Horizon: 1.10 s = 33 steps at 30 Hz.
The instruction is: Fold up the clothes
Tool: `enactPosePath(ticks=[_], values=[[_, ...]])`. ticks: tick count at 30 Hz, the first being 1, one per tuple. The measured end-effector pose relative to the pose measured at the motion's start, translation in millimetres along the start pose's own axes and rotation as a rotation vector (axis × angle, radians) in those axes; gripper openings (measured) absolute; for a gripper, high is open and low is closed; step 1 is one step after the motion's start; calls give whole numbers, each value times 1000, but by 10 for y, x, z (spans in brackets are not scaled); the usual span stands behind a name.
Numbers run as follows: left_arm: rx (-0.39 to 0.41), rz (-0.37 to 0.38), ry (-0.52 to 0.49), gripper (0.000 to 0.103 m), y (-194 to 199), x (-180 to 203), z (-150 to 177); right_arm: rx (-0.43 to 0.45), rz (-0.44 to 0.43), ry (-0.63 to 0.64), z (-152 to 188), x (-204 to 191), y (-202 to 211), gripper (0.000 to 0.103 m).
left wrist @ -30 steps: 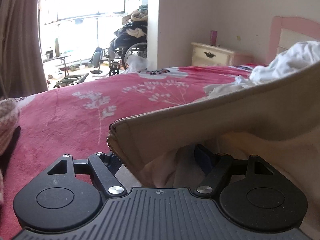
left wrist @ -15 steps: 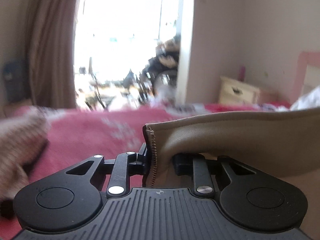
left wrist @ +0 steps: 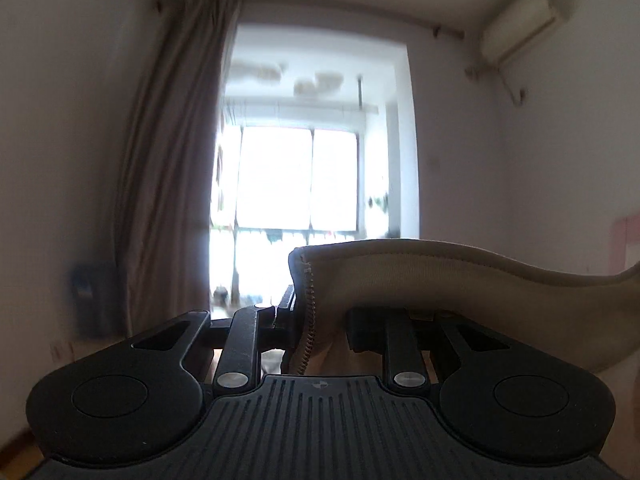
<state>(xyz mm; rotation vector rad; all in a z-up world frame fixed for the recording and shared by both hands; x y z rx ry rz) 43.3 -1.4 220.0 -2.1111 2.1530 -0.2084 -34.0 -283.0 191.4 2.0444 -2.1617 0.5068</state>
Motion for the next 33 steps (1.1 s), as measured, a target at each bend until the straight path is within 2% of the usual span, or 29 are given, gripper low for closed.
enactPosePath(ticks=[6, 12, 17, 25, 33], values=[[140, -34, -13, 22, 272, -112, -856, 125, -20, 20, -748, 115, 109, 13], [231, -76, -31, 22, 390, -144, -1378, 220, -15, 44, -1311, 204, 263, 13], [274, -90, -43, 22, 411, -50, -1657, 275, 5, 50, -1599, 267, 429, 13], [377, -85, -78, 22, 826, 54, -2141, 358, 8, 28, -1932, 405, 852, 13], [403, -61, -45, 22, 1246, 18, -2499, 460, -15, 0, -2411, 586, 1439, 13]])
Point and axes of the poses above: each gripper's, at about its wrist camera, not at the fingertips, and y roughly against the way its jaws point, x to its right, z to its underside, the point moved 10 cm from there along -y, roughly the way its jaws point, and after that the axes turned 4 degrees about x, right-handed, at the moved point
